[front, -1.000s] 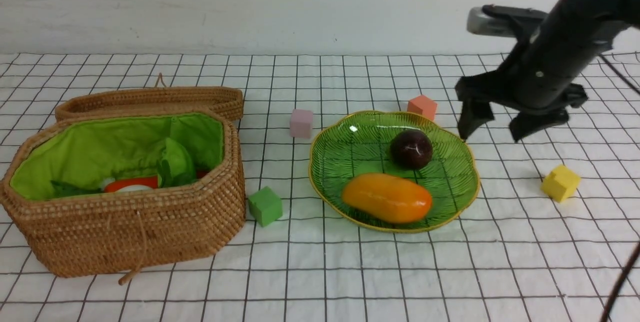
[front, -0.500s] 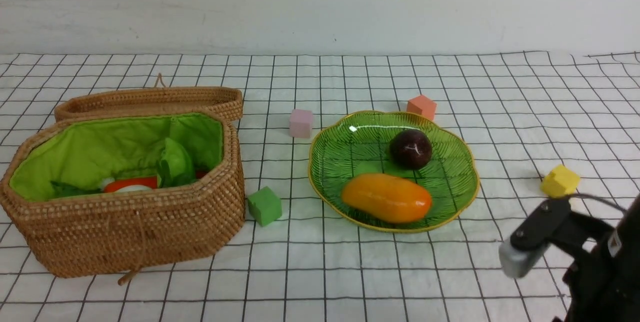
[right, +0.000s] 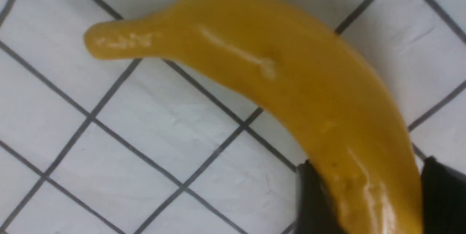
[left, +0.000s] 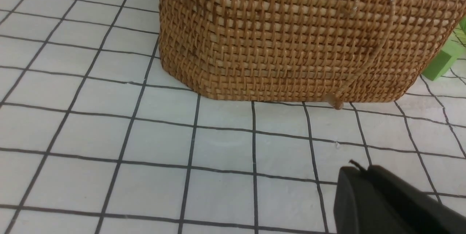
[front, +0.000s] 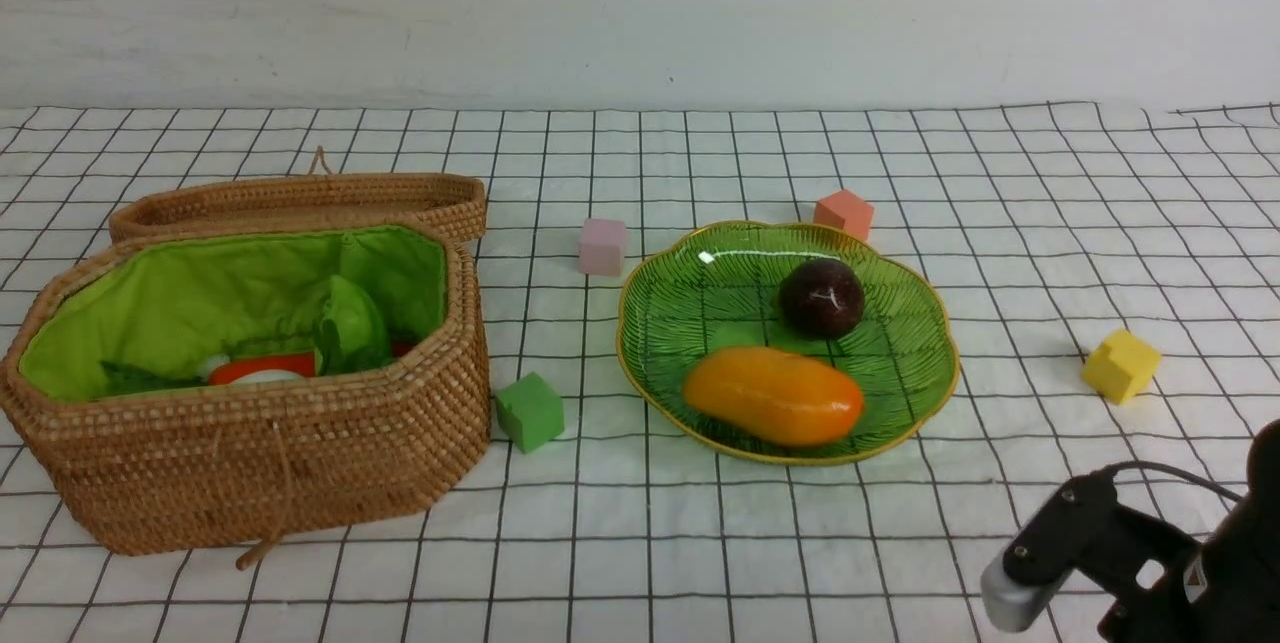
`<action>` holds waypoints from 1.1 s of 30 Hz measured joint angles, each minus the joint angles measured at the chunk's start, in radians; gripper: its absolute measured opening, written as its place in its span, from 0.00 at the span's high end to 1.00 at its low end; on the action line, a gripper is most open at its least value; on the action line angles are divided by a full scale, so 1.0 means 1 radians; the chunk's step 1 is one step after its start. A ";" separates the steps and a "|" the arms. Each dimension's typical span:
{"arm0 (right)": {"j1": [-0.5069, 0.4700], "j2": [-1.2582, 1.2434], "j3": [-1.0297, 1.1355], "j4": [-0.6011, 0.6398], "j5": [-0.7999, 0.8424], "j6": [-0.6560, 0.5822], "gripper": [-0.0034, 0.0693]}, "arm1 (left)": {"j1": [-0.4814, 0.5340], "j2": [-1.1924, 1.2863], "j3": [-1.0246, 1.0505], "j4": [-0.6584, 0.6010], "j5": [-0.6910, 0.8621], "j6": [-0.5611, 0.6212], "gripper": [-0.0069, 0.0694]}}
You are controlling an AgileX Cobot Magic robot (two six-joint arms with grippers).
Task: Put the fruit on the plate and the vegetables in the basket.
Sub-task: Use the right arm to grab a banana and put it into the right plate
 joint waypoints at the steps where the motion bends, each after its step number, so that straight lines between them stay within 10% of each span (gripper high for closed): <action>1: 0.000 0.003 -0.002 0.010 0.003 -0.010 0.55 | 0.000 0.000 0.000 0.000 0.000 0.000 0.88; 14: -0.026 0.018 -0.396 0.052 0.167 0.057 0.53 | 0.000 0.000 0.000 0.000 0.001 0.000 0.88; 33: -0.145 0.734 -1.261 0.083 0.115 0.368 0.49 | 0.000 0.000 0.000 0.000 0.001 0.000 0.88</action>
